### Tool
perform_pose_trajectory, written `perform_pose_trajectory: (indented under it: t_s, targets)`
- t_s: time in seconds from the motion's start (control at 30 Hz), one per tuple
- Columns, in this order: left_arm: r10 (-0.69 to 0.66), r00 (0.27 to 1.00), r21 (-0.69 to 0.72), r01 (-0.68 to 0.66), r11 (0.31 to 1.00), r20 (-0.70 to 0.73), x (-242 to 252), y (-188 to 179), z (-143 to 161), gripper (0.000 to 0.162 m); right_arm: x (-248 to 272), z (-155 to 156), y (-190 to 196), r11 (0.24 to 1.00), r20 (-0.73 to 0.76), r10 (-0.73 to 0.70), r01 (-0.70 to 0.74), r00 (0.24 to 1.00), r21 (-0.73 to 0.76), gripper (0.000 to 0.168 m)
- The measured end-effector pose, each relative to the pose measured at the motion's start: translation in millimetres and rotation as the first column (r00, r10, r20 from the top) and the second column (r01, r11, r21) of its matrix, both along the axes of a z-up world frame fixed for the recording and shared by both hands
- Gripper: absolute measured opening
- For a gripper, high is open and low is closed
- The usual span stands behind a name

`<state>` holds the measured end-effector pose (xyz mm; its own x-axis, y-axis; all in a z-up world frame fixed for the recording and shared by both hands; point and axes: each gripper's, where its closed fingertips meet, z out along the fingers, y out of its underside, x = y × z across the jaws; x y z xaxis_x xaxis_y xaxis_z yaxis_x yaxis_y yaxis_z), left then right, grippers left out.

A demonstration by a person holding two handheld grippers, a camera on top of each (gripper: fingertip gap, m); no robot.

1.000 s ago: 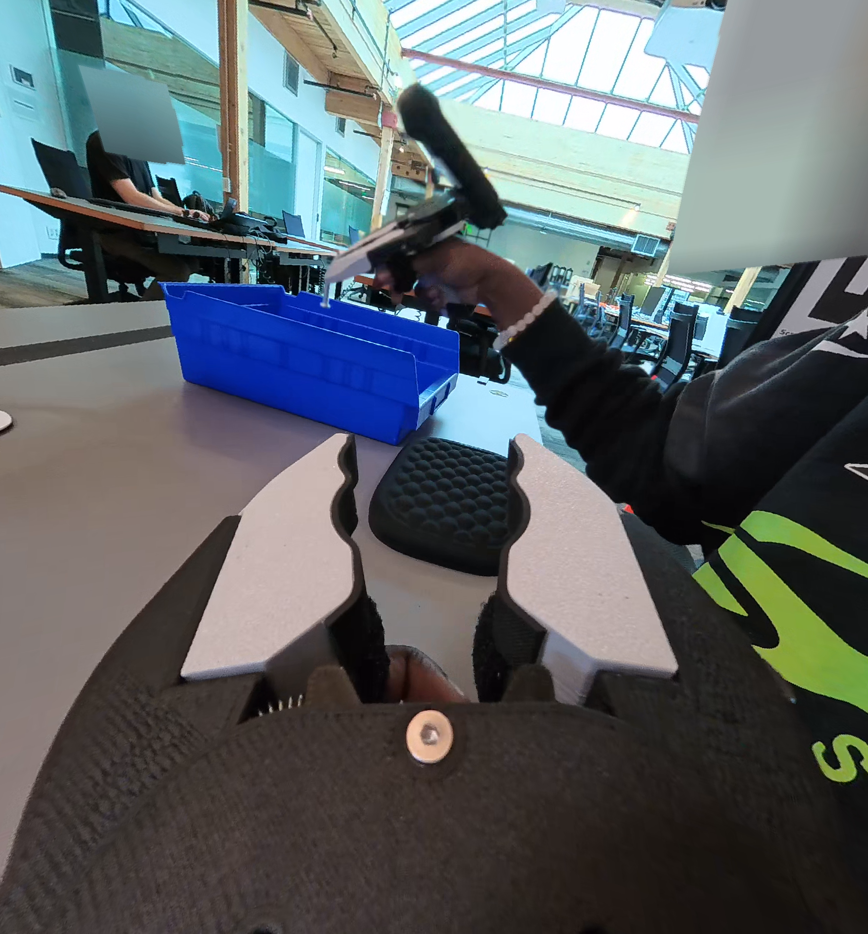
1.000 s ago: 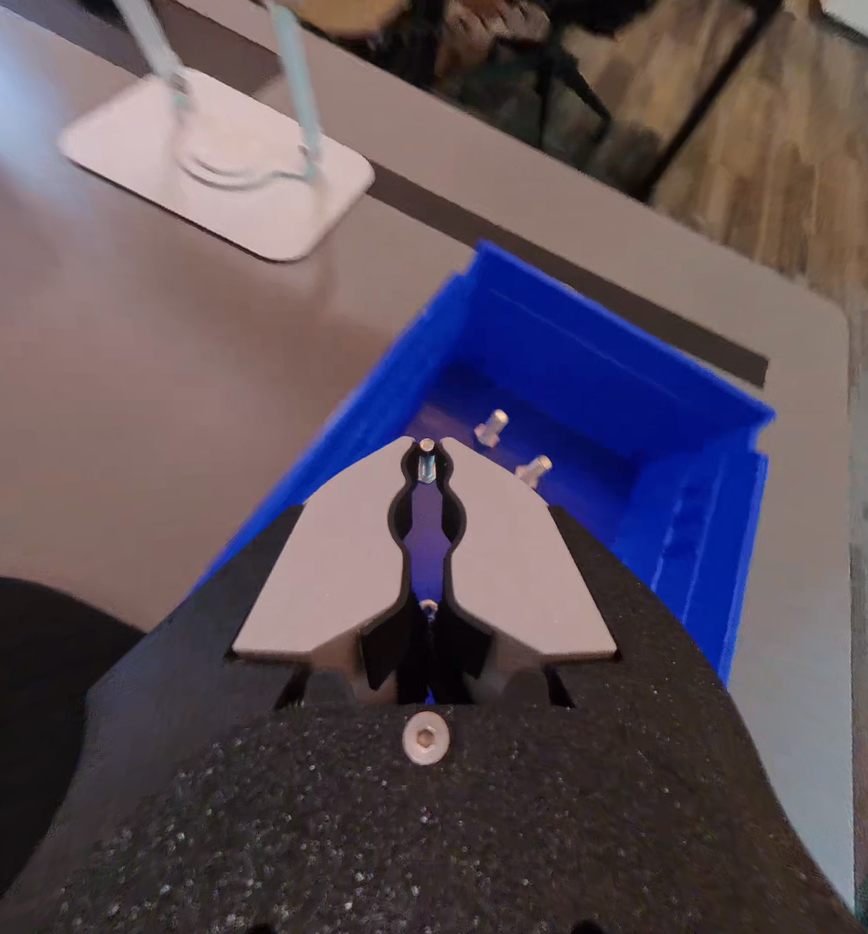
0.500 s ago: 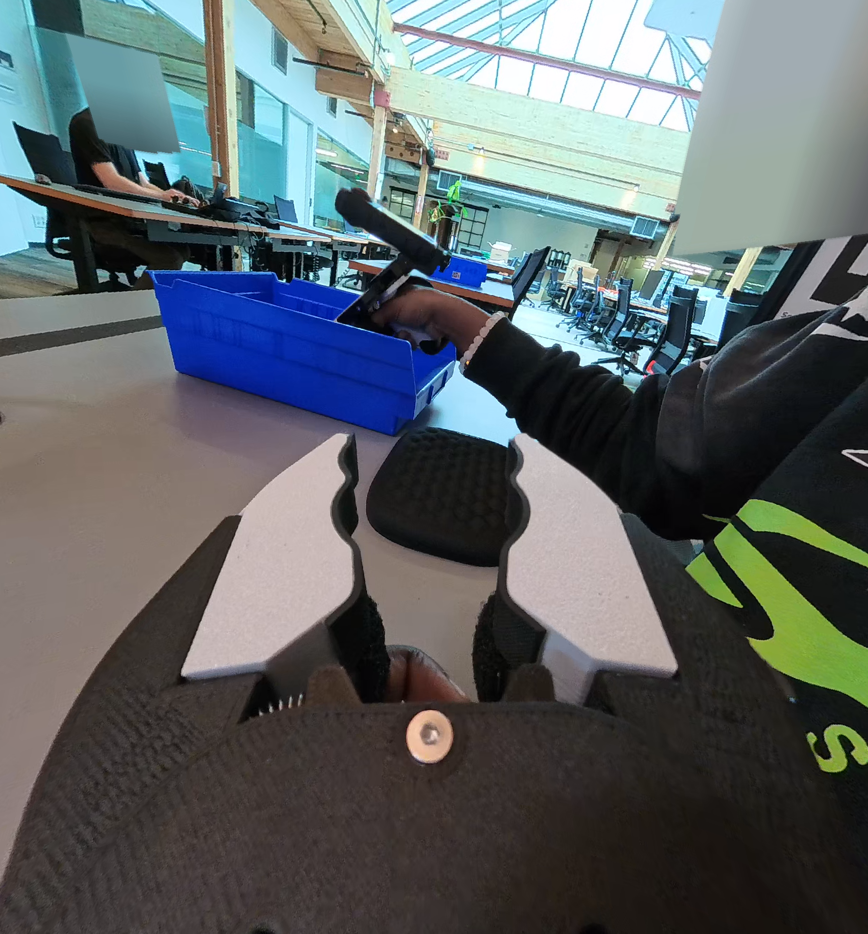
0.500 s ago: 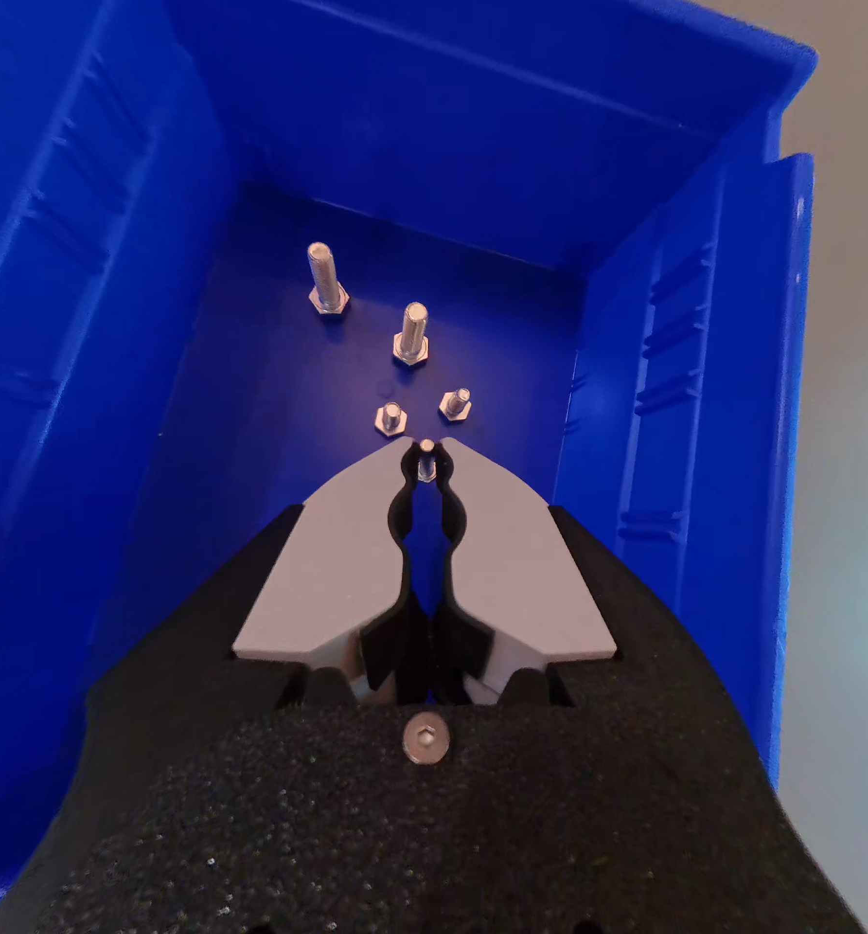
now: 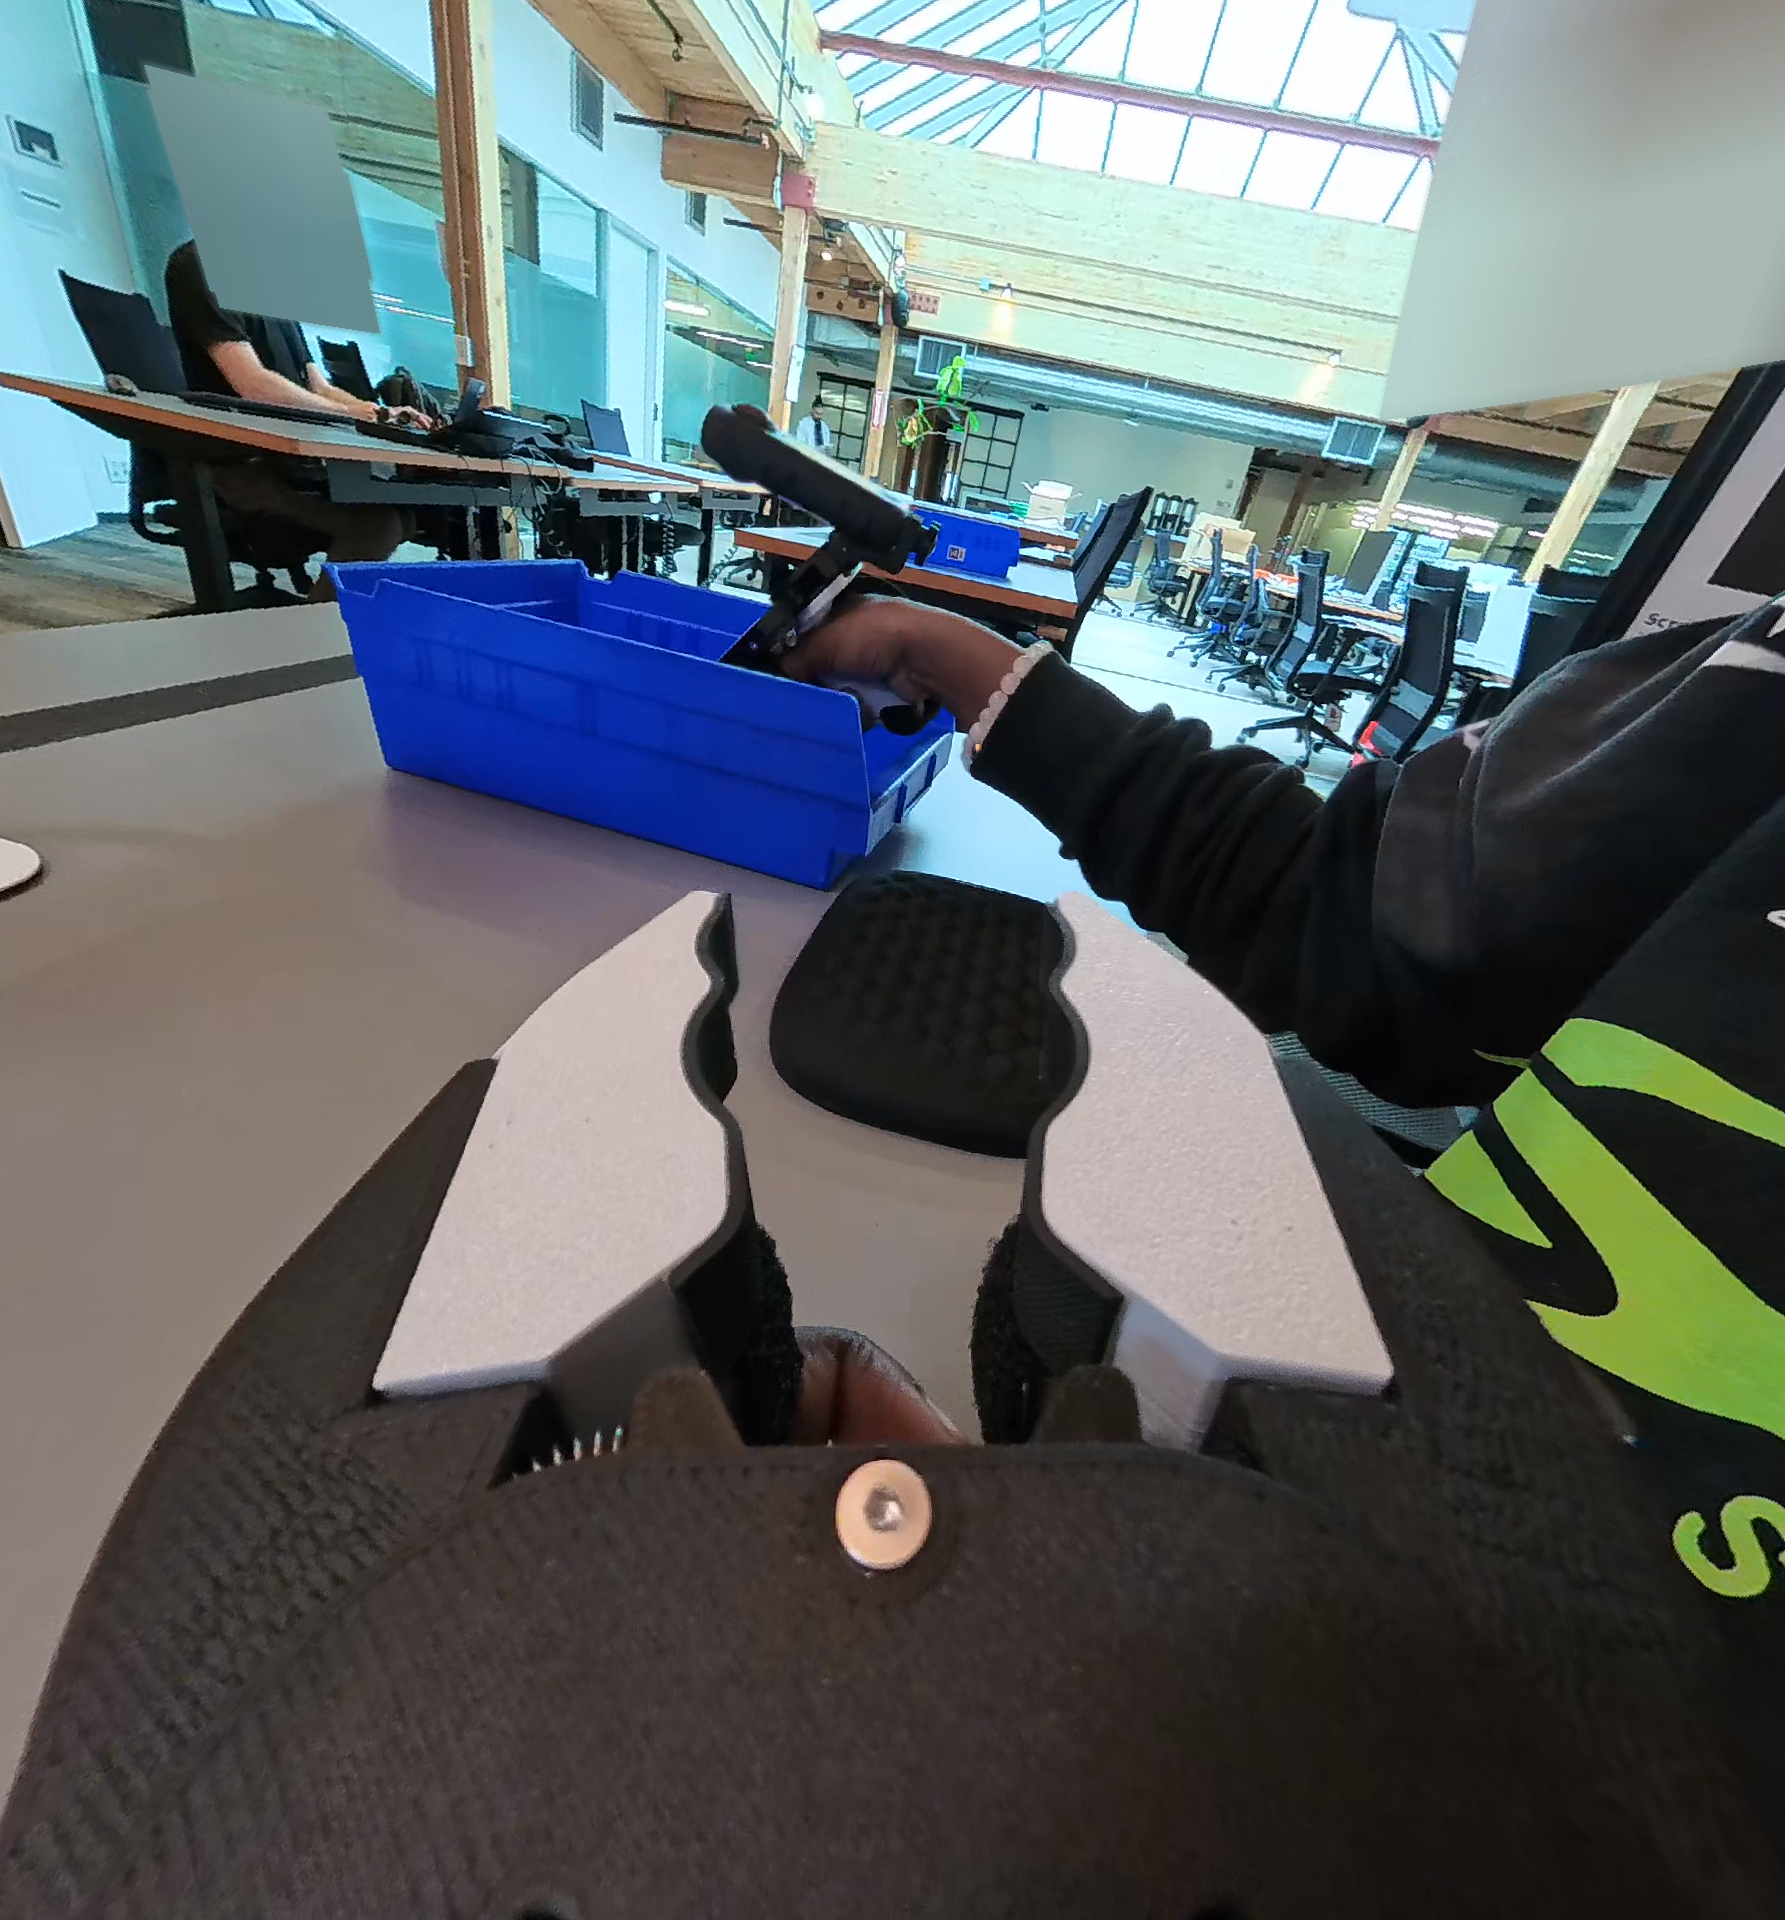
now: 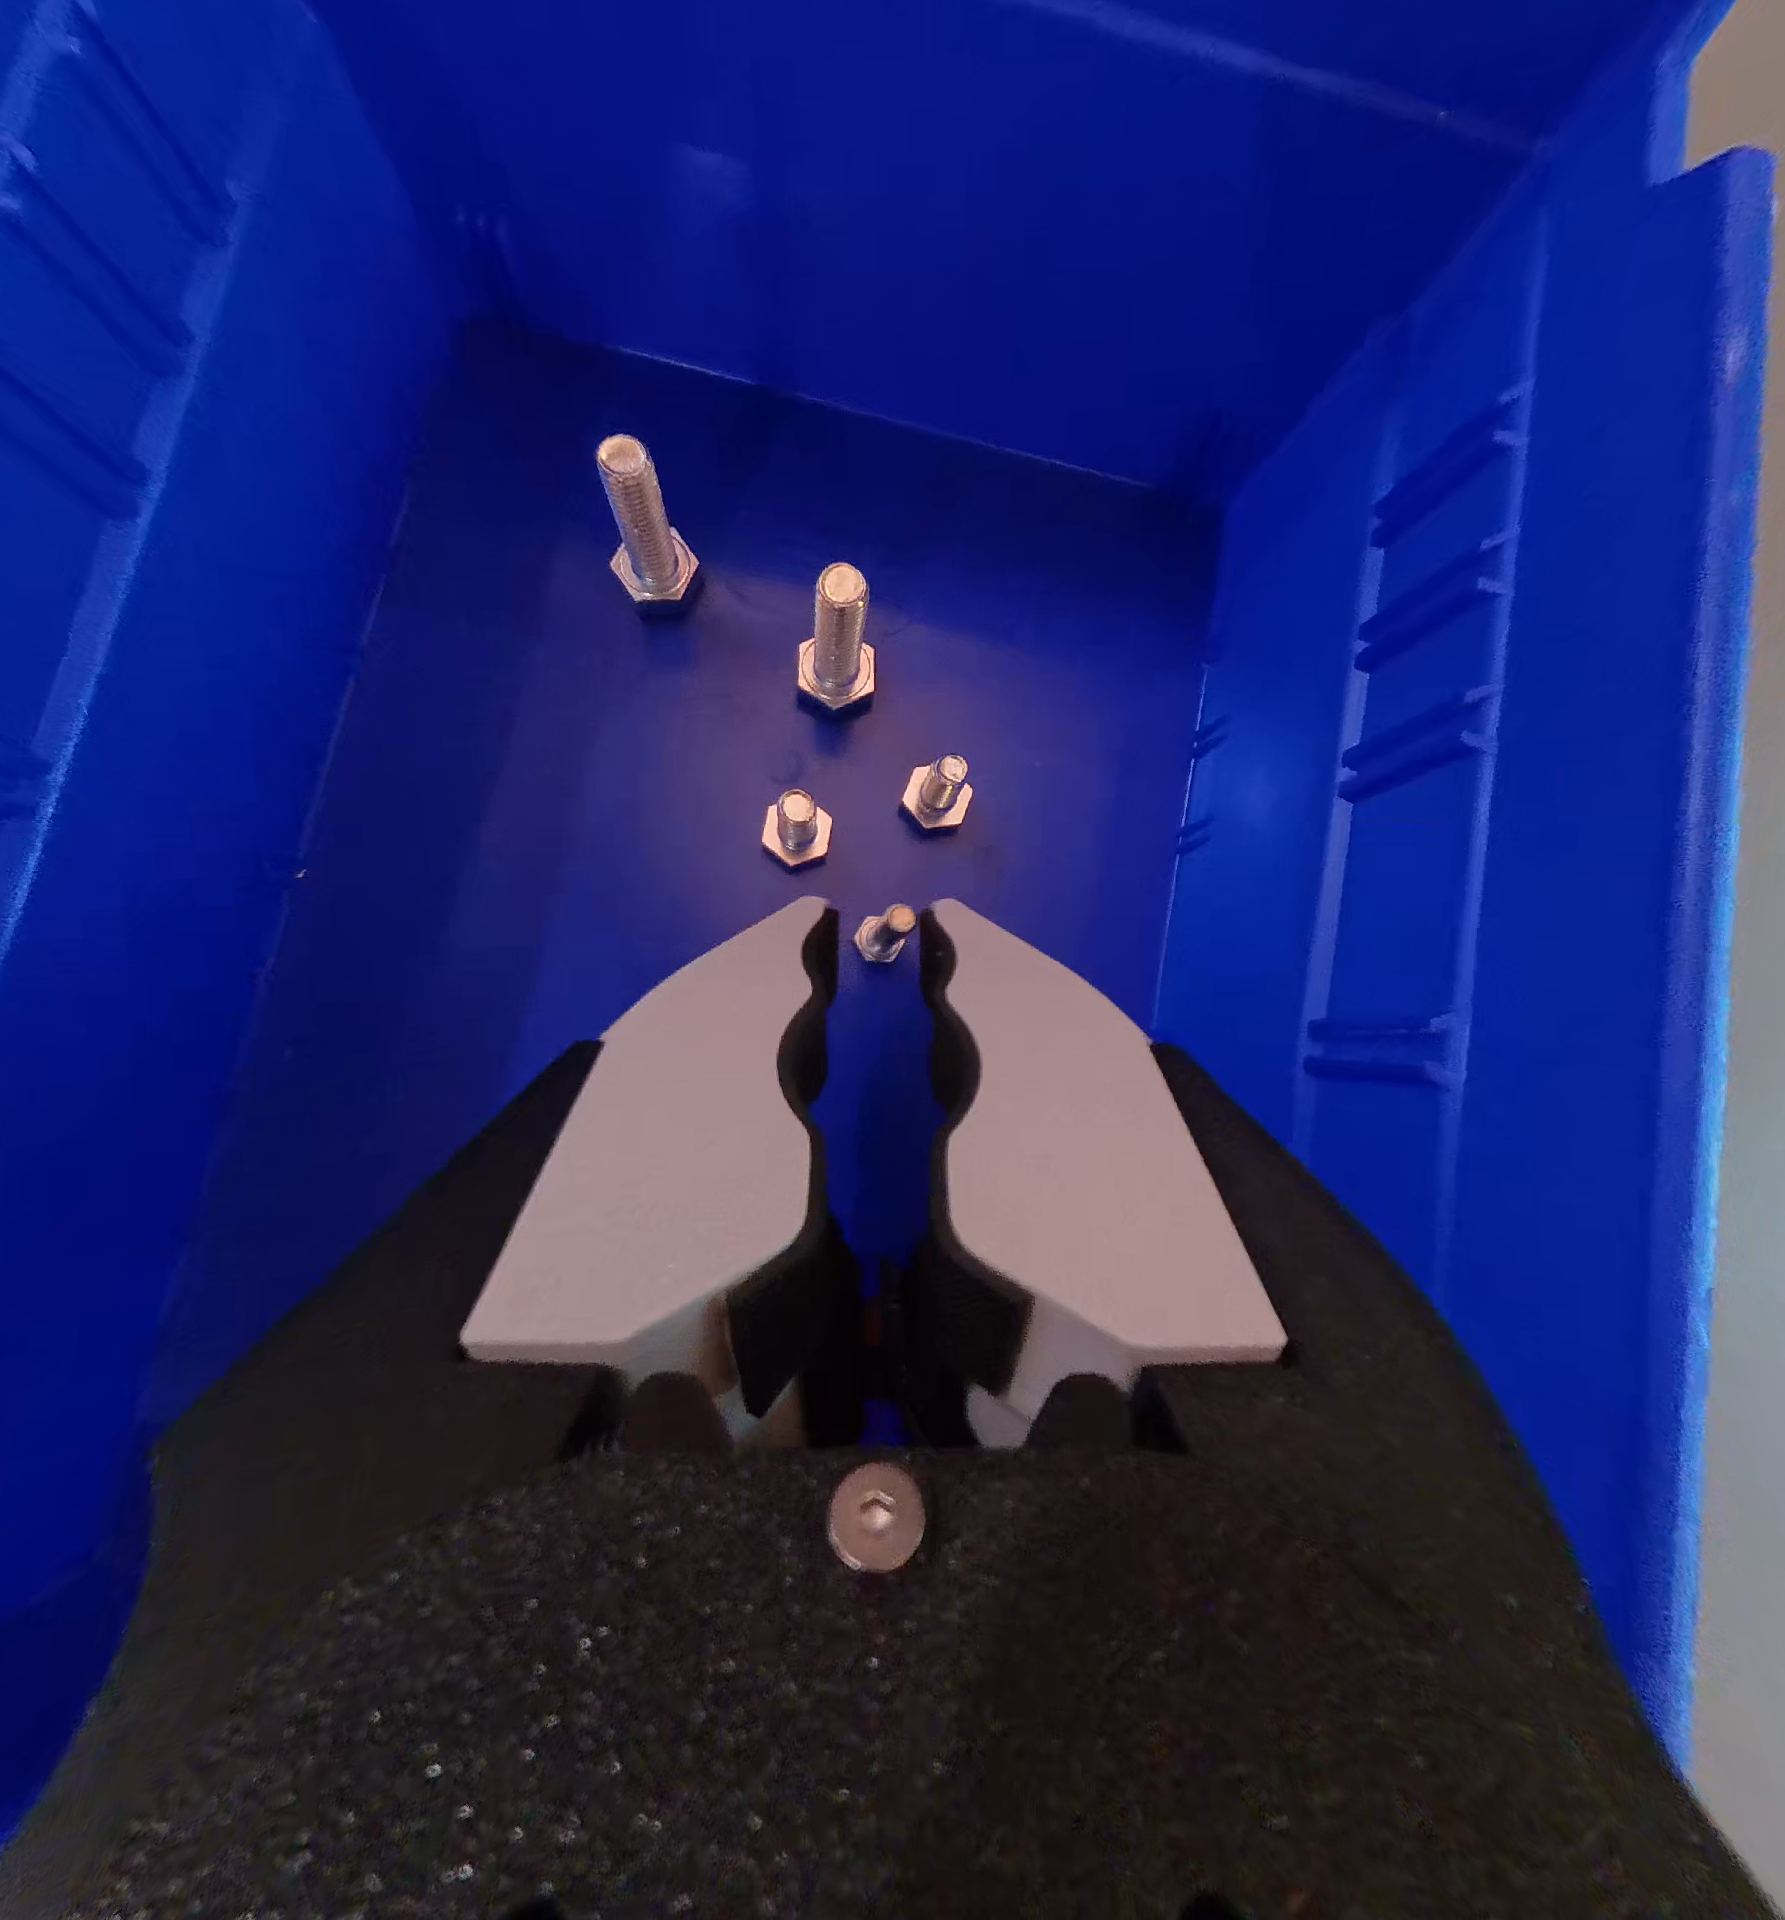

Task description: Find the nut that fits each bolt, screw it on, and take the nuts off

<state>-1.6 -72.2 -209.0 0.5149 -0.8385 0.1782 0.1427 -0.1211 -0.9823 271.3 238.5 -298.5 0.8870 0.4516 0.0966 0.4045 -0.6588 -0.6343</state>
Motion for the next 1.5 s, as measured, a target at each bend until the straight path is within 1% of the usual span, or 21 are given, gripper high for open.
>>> perform_pose_trajectory:
  t_s: [0.1, 0.2, 0.27, 0.3, 0.37, 0.43, 0.5, 0.6, 0.67, 0.73, 0.83, 0.9, 0.97, 1.03, 1.07, 1.13, 1.2, 1.27, 1.37, 1.5]
  targets:
    - [0.001, 1.000, 0.001, -0.001, 1.000, -0.002, -1, -1, 3, 0.056, -3, 18, -2, 0.997, -0.011, -0.010, 0.011, 1.000, 0.077, 0.020]
    - [0.015, 1.000, -0.002, -0.015, 1.000, -0.020, -4, -2, 6, 0.056, -25, 54, -13, 0.976, -0.088, 0.052, -0.032, 0.995, 0.214, 0.036]
    - [0.029, 0.999, 0.002, -0.029, 1.000, -0.045, -8, -3, 11, 0.056, -50, 83, -31, 0.942, -0.168, 0.154, -0.094, 0.974, 0.321, 0.047]
    - [0.037, 0.998, 0.002, -0.037, 0.999, -0.054, -12, -4, 14, 0.056, -66, 99, -44, 0.916, -0.210, 0.226, -0.133, 0.951, 0.378, 0.050]
    - [0.056, 0.996, 0.008, -0.056, 0.998, -0.063, -21, -6, 24, 0.056, -96, 127, -76, 0.850, -0.278, 0.376, -0.210, 0.884, 0.484, 0.051]
    - [0.096, 0.993, 0.011, -0.095, 0.995, -0.070, -35, -6, 34, 0.056, -120, 148, -110, 0.781, -0.307, 0.496, -0.264, 0.812, 0.566, 0.050]
    - [0.151, 0.985, 0.017, -0.150, 0.988, -0.083, -53, -5, 44, 0.055, -140, 159, -141, 0.723, -0.305, 0.583, -0.310, 0.753, 0.618, 0.049]
    - [0.249, 0.960, 0.033, -0.247, 0.969, -0.126, -88, -2, 58, 0.055, -161, 162, -179, 0.651, -0.282, 0.673, -0.367, 0.684, 0.664, 0.046]
    - [0.329, 0.927, 0.052, -0.325, 0.944, -0.178, -116, 3, 64, 0.054, -170, 158, -197, 0.633, -0.287, 0.702, -0.387, 0.651, 0.671, 0.046]
    - [0.402, 0.879, 0.051, -0.403, 0.914, -0.256, -148, 10, 63, 0.054, -175, 152, -210, 0.630, -0.307, 0.719, -0.398, 0.623, 0.667, 0.044]
    - [0.482, 0.775, -0.005, -0.530, 0.848, -0.410, -201, 24, 47, 0.053, -175, 142, -217, 0.639, -0.307, 0.712, -0.401, 0.631, 0.657, 0.044]
    - [0.509, 0.690, -0.059, -0.621, 0.782, -0.515, -236, 33, 31, 0.053, -173, 138, -218, 0.641, -0.298, 0.706, -0.400, 0.643, 0.656, 0.044]
    - [0.486, 0.610, -0.117, -0.689, 0.715, -0.626, -267, 39, 9, 0.053, -171, 137, -218, 0.641, -0.293, 0.700, -0.392, 0.651, 0.660, 0.043]
    - [0.472, 0.506, -0.119, -0.763, 0.635, -0.722, -302, 48, -11, 0.044, -168, 137, -218, 0.640, -0.290, 0.694, -0.380, 0.659, 0.667, 0.042]
    - [0.450, 0.481, -0.138, -0.784, 0.606, -0.752, -315, 51, -21, 0.041, -167, 138, -218, 0.641, -0.292, 0.692, -0.377, 0.660, 0.669, 0.042]
    - [0.351, 0.508, -0.239, -0.774, 0.586, -0.787, -324, 53, -41, 0.038, -164, 140, -219, 0.643, -0.302, 0.690, -0.365, 0.658, 0.673, 0.042]
    - [0.282, 0.504, -0.287, -0.778, 0.559, -0.816, -332, 56, -55, 0.038, -161, 144, -220, 0.641, -0.308, 0.688, -0.352, 0.657, 0.682, 0.041]
    - [0.200, 0.516, -0.346, -0.767, 0.541, -0.833, -334, 55, -71, 0.038, -159, 146, -221, 0.636, -0.305, 0.688, -0.343, 0.659, 0.691, 0.041]
    - [0.145, 0.514, -0.386, -0.776, 0.499, -0.846, -341, 55, -90, 0.035, -158, 147, -221, 0.632, -0.294, 0.685, -0.342, 0.666, 0.695, 0.040]
    - [0.122, 0.502, -0.404, -0.797, 0.449, -0.856, -352, 53, -108, 0.034, -158, 148, -221, 0.622, -0.274, 0.685, -0.346, 0.675, 0.702, 0.040]
